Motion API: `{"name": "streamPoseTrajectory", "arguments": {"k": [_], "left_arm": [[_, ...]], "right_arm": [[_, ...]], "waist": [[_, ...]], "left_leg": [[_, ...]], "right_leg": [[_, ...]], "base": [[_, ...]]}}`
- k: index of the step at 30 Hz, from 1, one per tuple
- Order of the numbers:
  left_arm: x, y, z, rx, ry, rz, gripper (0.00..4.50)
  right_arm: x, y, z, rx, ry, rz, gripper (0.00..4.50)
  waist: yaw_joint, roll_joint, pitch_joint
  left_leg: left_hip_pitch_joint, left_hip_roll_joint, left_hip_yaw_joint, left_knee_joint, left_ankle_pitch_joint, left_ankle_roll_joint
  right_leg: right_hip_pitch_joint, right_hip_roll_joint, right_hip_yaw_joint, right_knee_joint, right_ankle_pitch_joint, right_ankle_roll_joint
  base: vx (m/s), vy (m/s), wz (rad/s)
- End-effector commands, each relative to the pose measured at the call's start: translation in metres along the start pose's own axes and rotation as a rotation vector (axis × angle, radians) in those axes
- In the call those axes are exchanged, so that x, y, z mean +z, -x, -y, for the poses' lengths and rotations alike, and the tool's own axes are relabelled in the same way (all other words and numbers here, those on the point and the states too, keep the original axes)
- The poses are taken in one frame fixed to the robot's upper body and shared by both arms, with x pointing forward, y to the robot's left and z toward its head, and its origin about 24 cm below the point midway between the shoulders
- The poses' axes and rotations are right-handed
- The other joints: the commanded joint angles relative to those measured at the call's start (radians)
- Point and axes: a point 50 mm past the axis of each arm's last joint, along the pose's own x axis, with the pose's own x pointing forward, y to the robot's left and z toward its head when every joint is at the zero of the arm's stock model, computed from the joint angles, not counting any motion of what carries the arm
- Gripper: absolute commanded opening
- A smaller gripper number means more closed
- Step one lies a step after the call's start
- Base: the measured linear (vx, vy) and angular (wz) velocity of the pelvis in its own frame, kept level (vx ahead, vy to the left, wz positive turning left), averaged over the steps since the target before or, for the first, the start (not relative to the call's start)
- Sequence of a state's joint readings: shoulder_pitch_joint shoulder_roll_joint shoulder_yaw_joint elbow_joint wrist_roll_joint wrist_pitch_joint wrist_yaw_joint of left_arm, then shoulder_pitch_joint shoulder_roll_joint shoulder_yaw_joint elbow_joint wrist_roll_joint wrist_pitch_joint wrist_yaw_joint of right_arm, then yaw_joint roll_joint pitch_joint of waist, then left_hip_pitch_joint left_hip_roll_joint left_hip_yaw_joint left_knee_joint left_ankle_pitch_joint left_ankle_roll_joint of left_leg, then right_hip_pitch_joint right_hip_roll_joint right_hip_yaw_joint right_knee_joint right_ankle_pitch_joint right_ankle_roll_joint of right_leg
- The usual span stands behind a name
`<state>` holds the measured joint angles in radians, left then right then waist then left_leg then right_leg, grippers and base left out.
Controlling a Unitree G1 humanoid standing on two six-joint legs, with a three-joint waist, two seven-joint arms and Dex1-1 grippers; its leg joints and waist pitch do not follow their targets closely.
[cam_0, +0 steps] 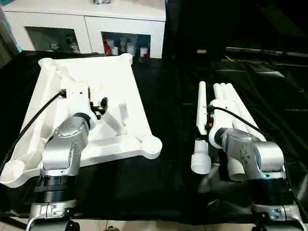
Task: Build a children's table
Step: Pick table leg
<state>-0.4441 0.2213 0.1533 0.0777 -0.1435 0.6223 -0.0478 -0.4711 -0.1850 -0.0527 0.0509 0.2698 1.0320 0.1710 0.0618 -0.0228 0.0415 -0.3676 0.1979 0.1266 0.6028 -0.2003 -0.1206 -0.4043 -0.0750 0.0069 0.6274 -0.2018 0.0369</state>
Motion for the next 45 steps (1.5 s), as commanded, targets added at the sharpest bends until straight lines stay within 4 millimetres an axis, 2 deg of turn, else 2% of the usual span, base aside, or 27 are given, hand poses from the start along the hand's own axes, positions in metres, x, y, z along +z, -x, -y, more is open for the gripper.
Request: {"name": "streamPoseTrajectory", "arguments": {"k": [1,2,3,8,11,13,16,20,22,23,24,26,29,33,36,37,42,44,45], "left_arm": [[-0.001,0.004,0.008,-0.048,-0.021,0.001,3.61],[-0.002,0.005,0.009,-0.055,-0.037,0.006,3.61],[-0.002,0.006,0.011,-0.066,-0.052,0.015,3.61],[-0.004,0.009,0.017,-0.126,-0.105,0.026,3.61],[-0.004,0.015,0.026,-0.254,-0.137,0.026,3.61],[-0.005,0.02,0.032,-0.34,-0.146,0.024,3.61],[-0.008,0.022,0.035,-0.376,-0.168,0.011,3.61],[-0.014,0.031,0.042,-0.494,-0.228,-0.023,3.61],[-0.015,0.034,0.043,-0.526,-0.239,-0.025,3.74],[-0.016,0.036,0.043,-0.544,-0.245,-0.025,3.74],[-0.016,0.037,0.043,-0.556,-0.25,-0.024,3.74],[-0.016,0.039,0.043,-0.569,-0.269,-0.009,3.74],[-0.018,0.039,0.041,-0.556,-0.308,0.012,3.74],[-0.018,0.039,0.041,-0.549,-0.31,0.01,3.74],[-0.018,0.039,0.041,-0.553,-0.315,0.011,3.74],[-0.018,0.038,0.041,-0.558,-0.317,0.006,3.74],[-0.021,0.039,0.042,-0.589,-0.287,-0.02,3.74],[-0.022,0.042,0.043,-0.631,-0.24,-0.041,4.1],[-0.022,0.043,0.043,-0.65,-0.217,-0.05,4.1]], "right_arm": [[0.0,0.002,0.002,-0.011,-0.027,-0.032,4.5],[0.0,0.002,0.003,-0.017,-0.028,-0.042,4.5],[0.0,0.002,0.003,-0.018,-0.031,-0.05,4.5],[0.001,0.003,0.004,-0.028,-0.052,-0.094,4.5],[-0.002,0.0,0.005,-0.014,-0.083,-0.13,4.5],[-0.008,-0.004,0.002,0.023,-0.116,-0.171,4.5],[-0.012,-0.007,0.001,0.029,-0.127,-0.197,4.5],[-0.023,-0.013,0.002,0.02,-0.127,-0.261,4.5],[-0.024,-0.014,0.002,0.018,-0.131,-0.269,4.2],[-0.024,-0.014,0.002,0.019,-0.133,-0.272,4.2],[-0.024,-0.014,0.002,0.02,-0.135,-0.274,4.2],[-0.024,-0.015,0.002,0.022,-0.137,-0.278,3.84],[-0.024,-0.015,0.002,0.021,-0.141,-0.277,3.75],[-0.024,-0.016,0.004,0.021,-0.149,-0.279,3.34],[-0.026,-0.017,0.006,0.017,-0.157,-0.283,3.21],[-0.027,-0.017,0.007,0.014,-0.169,-0.29,3.0],[-0.031,-0.019,0.01,0.014,-0.194,-0.298,2.56],[-0.031,-0.02,0.011,0.011,-0.203,-0.295,2.42],[-0.031,-0.02,0.011,0.01,-0.207,-0.293,2.34]], "waist": [[0.004,0.005,-0.058],[0.002,-0.002,-0.058],[0.003,0.002,-0.058],[0.002,0.002,-0.056],[0.001,0.003,-0.056],[0.0,0.005,-0.057],[0.001,0.004,-0.06],[0.001,0.002,-0.055],[0.0,0.005,-0.054],[0.0,-0.003,-0.053],[0.001,0.001,-0.053],[0.0,0.002,-0.052],[0.001,0.001,-0.053],[-0.001,0.003,-0.055],[-0.002,0.001,-0.054],[-0.002,0.001,-0.055],[-0.001,-0.002,-0.054],[-0.002,-0.002,-0.054],[-0.002,-0.002,-0.053]], "left_leg": [[0.001,-0.01,0.026,-0.071,-0.077,-0.042],[0.0,-0.01,0.028,-0.071,-0.076,-0.04],[0.001,-0.01,0.027,-0.072,-0.076,-0.041],[0.002,-0.009,0.027,-0.074,-0.089,-0.049],[0.002,-0.009,0.027,-0.076,-0.093,-0.056],[0.0,-0.009,0.027,-0.075,-0.082,-0.059],[0.001,-0.01,0.029,-0.072,-0.059,-0.055],[0.001,-0.008,0.03,-0.077,-0.085,-0.057],[0.003,-0.007,0.03,-0.078,-0.111,-0.063],[0.002,-0.007,0.031,-0.079,-0.112,-0.062],[0.002,-0.006,0.029,-0.08,-0.11,-0.064],[0.002,-0.007,0.03,-0.08,-0.119,-0.065],[0.002,-0.006,0.03,-0.08,-0.118,-0.066],[0.001,-0.006,0.03,-0.079,-0.103,-0.07],[0.001,-0.007,0.031,-0.079,-0.105,-0.069],[0.002,-0.007,0.031,-0.079,-0.106,-0.069],[0.002,-0.006,0.032,-0.08,-0.121,-0.069],[0.003,-0.007,0.032,-0.08,-0.123,-0.073],[0.003,-0.007,0.032,-0.081,-0.128,-0.075]], "right_leg": [[0.057,-0.014,0.005,-0.063,-0.015,-0.166],[0.056,-0.013,0.006,-0.065,-0.018,-0.164],[0.055,-0.013,0.006,-0.064,-0.021,-0.162],[0.053,-0.014,0.006,-0.066,-0.054,-0.147],[0.05,-0.016,0.006,-0.066,-0.068,-0.145],[0.051,-0.016,0.006,-0.062,-0.04,-0.155],[0.053,-0.014,0.006,-0.06,0.008,-0.168],[0.051,-0.015,0.005,-0.063,-0.037,-0.165],[0.047,-0.017,0.006,-0.066,-0.08,-0.159],[0.048,-0.017,0.006,-0.067,-0.086,-0.158],[0.048,-0.018,0.006,-0.065,-0.088,-0.157],[0.046,-0.016,0.006,-0.067,-0.099,-0.151],[0.046,-0.016,0.006,-0.067,-0.098,-0.147],[0.047,-0.016,0.006,-0.065,-0.073,-0.147],[0.048,-0.015,0.006,-0.065,-0.075,-0.15],[0.047,-0.016,0.006,-0.065,-0.078,-0.151],[0.045,-0.017,0.006,-0.067,-0.105,-0.151],[0.044,-0.017,0.006,-0.065,-0.109,-0.154],[0.044,-0.016,0.006,-0.066,-0.114,-0.154]], "base": [[0.0,0.0,0.0],[0.0,0.0,0.0],[0.0,0.0,0.0],[0.0,0.0,0.0],[0.0,0.0,0.0],[0.0,0.0,0.0],[0.0,0.0,0.0],[0.0,0.0,0.0],[0.0,0.0,0.0],[0.0,0.0,0.0],[0.0,0.0,0.0],[0.0,0.0,0.0],[0.0,0.0,0.0],[0.0,0.0,0.0],[0.0,0.0,0.0],[0.0,0.0,0.0],[0.0,0.0,0.0],[0.0,0.0,0.0],[0.0,0.0,0.0]]}}
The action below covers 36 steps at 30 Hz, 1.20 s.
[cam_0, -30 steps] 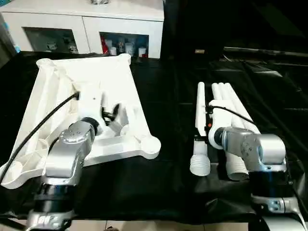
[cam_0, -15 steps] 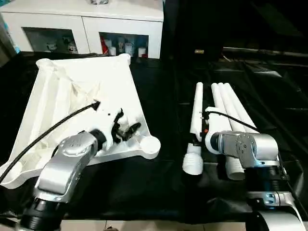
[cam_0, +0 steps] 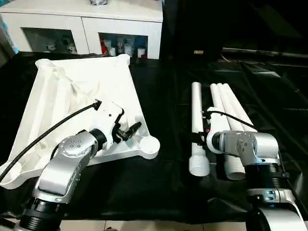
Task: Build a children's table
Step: Pick table leg
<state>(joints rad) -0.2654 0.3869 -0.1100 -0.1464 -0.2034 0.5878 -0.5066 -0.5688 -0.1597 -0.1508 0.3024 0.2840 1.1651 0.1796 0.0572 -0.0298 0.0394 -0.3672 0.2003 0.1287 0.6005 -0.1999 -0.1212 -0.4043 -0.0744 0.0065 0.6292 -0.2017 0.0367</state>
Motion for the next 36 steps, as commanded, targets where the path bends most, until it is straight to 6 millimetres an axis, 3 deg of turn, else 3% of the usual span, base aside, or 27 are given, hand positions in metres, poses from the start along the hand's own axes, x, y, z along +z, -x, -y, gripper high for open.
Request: {"name": "streamPoseTrajectory", "arguments": {"k": [1,4,7,9,10,14,16,17,19,20,25,27,28,29,30,31,32,33,36], "left_arm": [[0.0,0.002,0.002,-0.04,0.039,-0.003,4.14],[0.001,0.001,-0.001,-0.02,0.043,-0.001,4.46],[0.005,-0.007,-0.018,0.118,0.125,0.015,4.5],[0.009,-0.009,-0.02,0.122,0.152,0.031,4.5],[0.011,-0.011,-0.019,0.111,0.17,0.043,4.5],[0.023,-0.015,-0.011,0.002,0.267,0.093,4.5],[0.031,-0.019,-0.004,-0.092,0.334,0.116,4.5],[0.038,-0.022,-0.002,-0.14,0.385,0.133,4.5],[0.047,-0.026,0.0,-0.189,0.437,0.152,4.5],[0.054,-0.032,0.0,-0.21,0.494,0.166,4.5],[0.073,-0.041,0.009,-0.32,0.571,0.198,4.5],[0.077,-0.043,0.011,-0.341,0.582,0.188,4.5],[0.08,-0.043,0.012,-0.349,0.602,0.189,4.5],[0.08,-0.043,0.012,-0.349,0.602,0.189,4.5],[0.082,-0.043,0.011,-0.36,0.624,0.192,4.5],[0.085,-0.043,0.01,-0.373,0.647,0.205,4.5],[0.086,-0.043,0.009,-0.379,0.655,0.211,4.5],[0.09,-0.044,0.008,-0.373,0.692,0.23,4.5],[0.1,-0.044,0.007,-0.407,0.746,0.278,4.5]], "right_arm": [[-0.011,-0.006,0.003,-0.004,-0.029,-0.056,2.26],[-0.008,-0.006,0.002,0.01,-0.044,-0.029,2.06],[0.006,-0.003,-0.004,0.091,-0.069,0.078,1.93],[0.011,-0.001,-0.005,0.119,-0.067,0.127,1.86],[0.015,0.001,-0.004,0.135,-0.065,0.162,1.86],[0.029,0.011,-0.005,0.225,-0.028,0.293,1.84],[0.035,0.019,-0.006,0.287,0.017,0.326,1.83],[0.042,0.026,-0.008,0.355,0.024,0.361,1.83],[0.05,0.036,-0.011,0.445,0.036,0.417,1.83],[0.054,0.044,-0.013,0.527,0.046,0.46,1.83],[0.055,0.064,-0.021,0.691,0.11,0.493,1.83],[0.052,0.068,-0.025,0.75,0.12,0.497,1.83],[0.049,0.071,-0.031,0.786,0.137,0.496,1.83],[0.049,0.071,-0.031,0.787,0.138,0.496,1.83],[0.047,0.073,-0.036,0.823,0.153,0.493,1.83],[0.044,0.074,-0.043,0.867,0.174,0.485,1.83],[0.043,0.075,-0.045,0.883,0.182,0.481,1.83],[0.04,0.075,-0.051,0.908,0.195,0.469,1.83],[0.038,0.076,-0.059,0.956,0.213,0.449,1.83]], "waist": [[0.002,0.003,-0.05],[0.001,0.004,-0.05],[0.001,0.006,-0.052],[0.003,0.004,-0.054],[0.004,0.002,-0.057],[0.01,0.0,-0.06],[0.013,-0.004,-0.061],[0.014,0.0,-0.06],[0.017,-0.005,-0.059],[0.018,-0.002,-0.058],[0.028,-0.008,-0.058],[0.029,-0.005,-0.059],[0.027,-0.012,-0.059],[0.029,-0.009,-0.058],[0.028,-0.024,-0.057],[0.034,-0.013,-0.059],[0.03,-0.019,-0.057],[0.033,-0.008,-0.055],[0.034,-0.01,-0.055]], "left_leg": [[0.002,-0.009,0.03,-0.079,-0.132,-0.073],[0.002,-0.008,0.031,-0.08,-0.145,-0.068],[0.005,-0.009,0.033,-0.077,-0.147,-0.066],[0.004,-0.008,0.033,-0.077,-0.14,-0.062],[0.0,-0.006,0.033,-0.075,-0.093,-0.054],[0.001,-0.006,0.039,-0.069,-0.032,-0.032],[0.004,-0.008,0.043,-0.065,-0.016,-0.017],[0.005,-0.008,0.044,-0.066,-0.019,-0.015],[0.005,-0.007,0.045,-0.065,-0.032,-0.005],[0.005,-0.007,0.045,-0.065,-0.045,-0.001],[0.003,-0.007,0.044,-0.063,-0.031,0.027],[0.002,-0.008,0.043,-0.062,-0.022,0.032],[0.002,-0.007,0.044,-0.063,-0.026,0.035],[0.003,-0.007,0.043,-0.063,-0.024,0.032],[0.002,-0.005,0.046,-0.063,-0.023,0.039],[0.006,-0.004,0.043,-0.064,-0.028,0.035],[0.004,-0.004,0.044,-0.064,-0.033,0.035],[0.006,-0.005,0.044,-0.066,-0.045,0.026],[0.006,-0.004,0.04,-0.068,-0.063,0.017]], "right_leg": [[0.043,-0.017,0.006,-0.07,-0.121,-0.154],[0.042,-0.017,0.007,-0.072,-0.135,-0.15],[0.042,-0.016,0.008,-0.074,-0.122,-0.151],[0.045,-0.017,0.007,-0.071,-0.107,-0.155],[0.05,-0.018,0.005,-0.065,-0.044,-0.164],[0.054,-0.015,0.005,-0.056,0.059,-0.194],[0.052,-0.012,0.004,-0.054,0.089,-0.213],[0.053,-0.011,0.005,-0.054,0.087,-0.216],[0.055,-0.012,0.006,-0.056,0.079,-0.223],[0.055,-0.013,0.006,-0.059,0.063,-0.223],[0.063,-0.016,0.007,-0.059,0.072,-0.238],[0.062,-0.016,0.006,-0.06,0.068,-0.24],[0.062,-0.016,0.006,-0.062,0.06,-0.244],[0.062,-0.016,0.006,-0.06,0.059,-0.246],[0.062,-0.015,0.006,-0.064,0.053,-0.248],[0.061,-0.018,0.005,-0.06,0.037,-0.249],[0.059,-0.018,0.006,-0.062,0.029,-0.249],[0.057,-0.017,0.005,-0.066,0.01,-0.243],[0.059,-0.019,0.004,-0.065,0.007,-0.245]], "base": [[0.0,0.0,0.0],[0.0,0.0,0.0],[0.0,0.0,0.0],[0.0,0.0,0.0],[0.0,0.0,0.0],[0.0,0.0,0.0],[0.0,0.0,0.0],[0.0,0.0,0.0],[0.0,0.0,0.0],[0.0,0.0,0.0],[0.0,0.0,0.0],[0.0,0.0,0.0],[0.0,0.0,0.0],[0.0,0.0,0.0],[0.0,0.0,0.0],[0.0,0.0,0.0],[0.0,0.0,0.0],[0.0,0.0,0.0],[0.0,0.0,0.0]]}}
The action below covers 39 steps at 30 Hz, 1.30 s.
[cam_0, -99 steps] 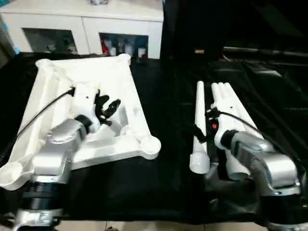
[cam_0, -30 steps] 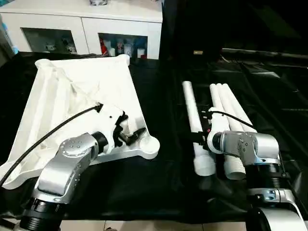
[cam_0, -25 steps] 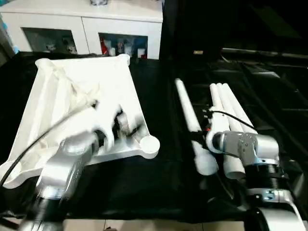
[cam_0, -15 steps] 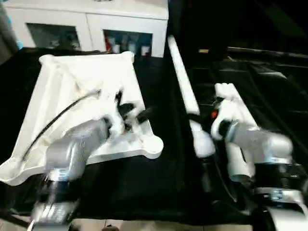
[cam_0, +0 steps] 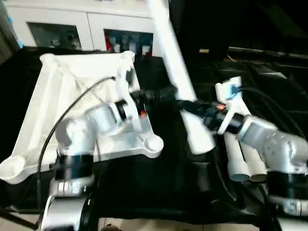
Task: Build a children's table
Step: Pick table leg
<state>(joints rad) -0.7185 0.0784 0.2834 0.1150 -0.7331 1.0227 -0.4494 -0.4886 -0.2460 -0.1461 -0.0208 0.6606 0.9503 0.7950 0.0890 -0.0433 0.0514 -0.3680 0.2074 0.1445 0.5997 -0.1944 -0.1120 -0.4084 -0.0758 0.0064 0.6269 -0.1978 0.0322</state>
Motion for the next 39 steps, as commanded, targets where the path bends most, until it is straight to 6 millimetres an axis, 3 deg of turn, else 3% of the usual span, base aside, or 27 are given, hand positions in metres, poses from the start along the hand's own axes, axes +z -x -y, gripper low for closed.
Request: {"name": "streamPoseTrajectory", "arguments": {"k": [1,2,4,6,8,9,11,12,14,15,19,22,37,38,39], "left_arm": [[-0.001,-0.005,0.005,-0.032,0.022,-0.017,4.5],[-0.001,-0.005,0.006,-0.034,0.019,-0.019,4.5],[-0.003,-0.006,0.007,-0.041,0.011,-0.03,4.5],[-0.006,-0.006,0.009,-0.05,0.014,-0.04,4.5],[-0.009,-0.007,0.009,-0.038,-0.001,-0.058,4.5],[-0.009,-0.007,0.009,-0.029,-0.003,-0.06,4.5],[-0.011,-0.008,0.002,0.07,-0.021,-0.069,4.5],[-0.012,-0.008,0.0,0.101,-0.028,-0.072,4.21],[-0.012,-0.008,-0.005,0.154,-0.025,-0.058,4.14],[-0.011,-0.008,-0.006,0.165,-0.019,-0.052,4.09],[-0.009,-0.009,-0.006,0.17,0.005,-0.021,3.66],[-0.008,-0.01,-0.006,0.185,0.006,0.002,3.34],[-0.002,-0.01,-0.009,0.241,0.04,0.058,2.33],[-0.002,-0.01,-0.009,0.241,0.04,0.058,2.26],[-0.003,-0.011,-0.008,0.24,0.04,0.058,2.12]], "right_arm": [[0.003,-0.005,-0.01,0.067,0.031,-0.003,1.83],[0.003,-0.005,-0.01,0.067,0.032,-0.005,1.83],[0.002,-0.007,-0.01,0.058,0.037,-0.014,1.83],[0.003,-0.008,-0.011,0.056,0.051,-0.017,1.83],[0.005,-0.01,-0.01,0.041,0.069,-0.014,1.83],[0.005,-0.01,-0.01,0.037,0.072,-0.013,1.83],[0.008,-0.013,-0.007,-0.022,0.105,-0.004,1.83],[0.009,-0.014,-0.006,-0.038,0.115,-0.001,1.83],[0.008,-0.017,-0.005,-0.067,0.13,0.0,1.83],[0.007,-0.019,-0.006,-0.077,0.141,-0.003,1.83],[0.001,-0.027,-0.01,-0.07,0.174,-0.031,1.83],[-0.002,-0.032,-0.008,-0.097,0.218,-0.061,1.83],[0.007,-0.039,0.0,-0.165,0.273,-0.039,1.83],[0.007,-0.039,0.0,-0.165,0.273,-0.039,1.83],[0.008,-0.039,0.0,-0.166,0.275,-0.039,1.83]], "waist": [[0.003,-0.002,-0.066],[0.002,-0.009,-0.065],[0.005,0.001,-0.066],[0.004,-0.002,-0.066],[0.004,0.006,-0.067],[0.003,0.002,-0.067],[0.003,0.006,-0.067],[0.001,0.004,-0.067],[0.002,0.003,-0.065],[0.001,-0.003,-0.067],[0.001,0.001,-0.066],[0.002,-0.003,-0.066],[0.003,-0.014,-0.065],[0.003,-0.013,-0.065],[0.005,-0.005,-0.066]], "left_leg": [[0.005,-0.01,0.025,-0.067,-0.069,0.008],[0.005,-0.01,0.026,-0.068,-0.066,0.01],[0.007,-0.009,0.026,-0.067,-0.052,0.006],[0.005,-0.009,0.026,-0.067,-0.047,0.004],[0.003,-0.011,0.024,-0.067,-0.037,-0.003],[0.004,-0.011,0.024,-0.067,-0.035,-0.004],[0.003,-0.011,0.023,-0.067,-0.038,-0.01],[0.004,-0.011,0.024,-0.066,-0.043,-0.013],[0.003,-0.011,0.023,-0.068,-0.046,-0.018],[0.002,-0.011,0.024,-0.068,-0.046,-0.019],[0.003,-0.011,0.023,-0.067,-0.043,-0.018],[0.002,-0.011,0.023,-0.067,-0.045,-0.014],[0.0,-0.012,0.025,-0.065,-0.02,-0.003],[0.001,-0.012,0.025,-0.065,-0.02,-0.003],[0.001,-0.012,0.023,-0.064,-0.018,-0.005]], "right_leg": [[0.063,-0.018,0.004,-0.062,-0.006,-0.236],[0.063,-0.018,0.004,-0.064,-0.011,-0.232],[0.059,-0.019,0.005,-0.062,-0.006,-0.226],[0.06,-0.018,0.004,-0.062,0.007,-0.227],[0.063,-0.018,0.003,-0.06,0.027,-0.224],[0.064,-0.018,0.003,-0.06,0.034,-0.224],[0.064,-0.018,0.002,-0.06,0.036,-0.222],[0.064,-0.018,0.003,-0.061,0.029,-0.216],[0.065,-0.018,0.003,-0.063,0.016,-0.212],[0.066,-0.019,0.003,-0.063,0.01,-0.21],[0.064,-0.018,0.003,-0.062,0.024,-0.209],[0.065,-0.019,0.003,-0.062,0.023,-0.206],[0.066,-0.019,0.003,-0.058,0.044,-0.203],[0.066,-0.019,0.003,-0.058,0.045,-0.203],[0.066,-0.02,0.003,-0.056,0.052,-0.206]], "base": [[0.0,0.0,0.0],[0.0,0.0,0.0],[0.0,0.0,0.0],[0.0,0.0,0.0],[0.0,0.0,0.0],[0.0,0.0,0.0],[0.0,0.0,0.0],[0.0,0.0,0.0],[0.0,0.0,0.0],[0.0,0.0,0.0],[0.0,0.0,0.0],[0.0,0.0,0.0],[0.0,0.0,0.0],[0.0,0.0,0.0],[0.0,0.0,0.0]]}}
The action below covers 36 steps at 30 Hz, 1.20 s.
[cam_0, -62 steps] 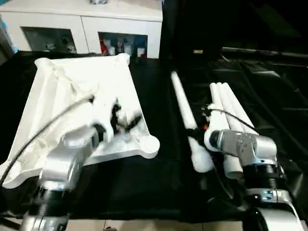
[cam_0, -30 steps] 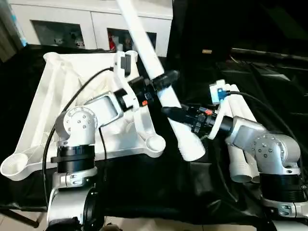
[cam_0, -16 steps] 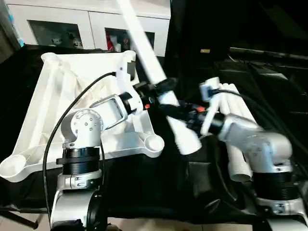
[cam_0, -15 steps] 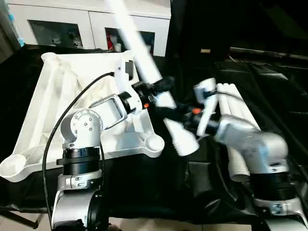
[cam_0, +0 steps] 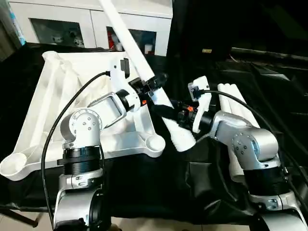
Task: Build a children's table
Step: Pick table leg
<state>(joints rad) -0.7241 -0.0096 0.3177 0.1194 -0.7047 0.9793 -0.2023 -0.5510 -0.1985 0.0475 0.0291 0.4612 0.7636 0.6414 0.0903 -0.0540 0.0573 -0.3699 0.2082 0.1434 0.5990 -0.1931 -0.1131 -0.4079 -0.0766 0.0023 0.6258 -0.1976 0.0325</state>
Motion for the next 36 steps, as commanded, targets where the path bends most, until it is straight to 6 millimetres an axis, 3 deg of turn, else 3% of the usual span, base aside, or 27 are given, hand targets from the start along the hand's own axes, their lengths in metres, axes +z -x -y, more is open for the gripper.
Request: {"name": "streamPoseTrajectory", "arguments": {"k": [1,3,7,8,10,11,12,13,14,19,24,25,26,36], "left_arm": [[0.002,-0.002,-0.001,0.025,-0.006,0.002,2.12],[0.004,-0.001,0.002,0.002,-0.011,-0.005,2.0],[0.004,0.0,-0.001,0.005,-0.015,-0.009,1.95],[0.005,0.0,-0.001,0.007,-0.016,-0.009,1.94],[0.006,0.001,-0.001,-0.002,-0.014,-0.01,1.92],[0.007,0.001,0.0,-0.009,-0.012,-0.01,1.9],[0.007,0.001,0.0,-0.009,-0.012,-0.01,1.9],[0.007,0.0,0.0,-0.026,-0.034,-0.019,1.9],[0.007,0.0,0.0,-0.026,-0.034,-0.019,1.9],[0.017,0.002,0.0,-0.084,-0.135,-0.028,1.86],[0.025,0.008,0.01,-0.223,-0.199,-0.065,1.85],[0.027,0.012,0.017,-0.304,-0.196,-0.072,1.85],[0.028,0.014,0.021,-0.348,-0.195,-0.076,1.85],[0.024,0.021,0.038,-0.565,-0.208,-0.118,1.85]], "right_arm": [[0.013,0.002,0.003,-0.02,0.04,0.045,1.83],[0.015,-0.002,0.0,-0.031,0.077,0.05,1.83],[0.013,-0.004,0.0,-0.034,0.092,0.053,1.83],[0.012,-0.005,0.0,-0.028,0.094,0.052,1.83],[0.011,-0.005,0.0,-0.018,0.092,0.048,1.83],[0.011,-0.005,0.0,-0.015,0.091,0.047,2.39],[0.011,-0.005,0.0,-0.015,0.091,0.047,2.39],[0.012,-0.003,-0.001,0.0,0.083,0.047,2.53],[0.012,-0.003,-0.001,0.0,0.083,0.047,2.53],[0.016,0.013,-0.001,0.09,0.023,0.027,2.94],[0.021,0.032,0.001,0.187,-0.088,0.005,2.96],[0.02,0.036,0.001,0.214,-0.134,-0.008,2.96],[0.018,0.037,0.001,0.227,-0.151,-0.023,2.96],[0.005,0.036,-0.008,0.284,-0.204,-0.113,2.96]], "waist": [[0.002,0.003,-0.072],[0.001,0.0,-0.072],[0.001,0.002,-0.072],[0.0,0.008,-0.072],[0.001,0.006,-0.073],[0.0,0.006,-0.073],[0.001,0.007,-0.073],[0.002,0.018,-0.074],[0.0,0.012,-0.074],[0.0,0.01,-0.073],[0.004,0.011,-0.075],[0.002,-0.005,-0.075],[0.003,0.002,-0.074],[0.002,0.003,-0.074]], "left_leg": [[0.004,-0.013,0.025,-0.064,-0.02,-0.003],[0.003,-0.014,0.026,-0.063,-0.015,-0.003],[0.005,-0.013,0.025,-0.063,-0.021,-0.005],[0.006,-0.013,0.025,-0.063,-0.027,-0.007],[0.005,-0.014,0.024,-0.063,-0.024,-0.008],[0.006,-0.013,0.024,-0.063,-0.022,-0.008],[0.006,-0.014,0.024,-0.063,-0.021,-0.007],[0.007,-0.014,0.023,-0.062,-0.019,-0.01],[0.007,-0.015,0.024,-0.062,-0.022,-0.006],[0.009,-0.015,0.024,-0.064,-0.02,0.004],[0.008,-0.014,0.025,-0.061,-0.01,0.005],[0.006,-0.016,0.028,-0.061,-0.002,0.009],[0.008,-0.014,0.028,-0.061,-0.004,0.01],[0.009,-0.011,0.029,-0.063,-0.019,-0.002]], "right_leg": [[0.064,-0.018,0.007,-0.057,0.056,-0.206],[0.066,-0.017,0.007,-0.055,0.07,-0.208],[0.065,-0.017,0.006,-0.055,0.064,-0.208],[0.064,-0.016,0.006,-0.056,0.066,-0.209],[0.066,-0.016,0.006,-0.053,0.074,-0.212],[0.066,-0.016,0.006,-0.053,0.082,-0.214],[0.066,-0.015,0.006,-0.053,0.085,-0.215],[0.065,-0.016,0.006,-0.051,0.094,-0.218],[0.065,-0.014,0.005,-0.053,0.093,-0.215],[0.067,-0.012,0.005,-0.054,0.095,-0.21],[0.069,-0.015,0.004,-0.048,0.117,-0.243],[0.073,-0.015,0.005,-0.045,0.109,-0.251],[0.068,-0.017,0.006,-0.047,0.091,-0.256],[0.066,-0.018,0.006,-0.051,0.044,-0.242]], "base": [[0.0,0.0,0.0],[0.0,0.0,0.0],[0.0,0.0,0.0],[0.0,0.0,0.0],[0.0,0.0,0.0],[0.0,0.0,0.0],[0.0,0.0,0.0],[0.0,0.0,0.0],[0.0,0.0,0.0],[0.0,0.0,0.0],[0.0,0.0,0.0],[0.0,0.0,0.0],[0.0,0.0,0.0],[0.0,0.0,0.0]]}}
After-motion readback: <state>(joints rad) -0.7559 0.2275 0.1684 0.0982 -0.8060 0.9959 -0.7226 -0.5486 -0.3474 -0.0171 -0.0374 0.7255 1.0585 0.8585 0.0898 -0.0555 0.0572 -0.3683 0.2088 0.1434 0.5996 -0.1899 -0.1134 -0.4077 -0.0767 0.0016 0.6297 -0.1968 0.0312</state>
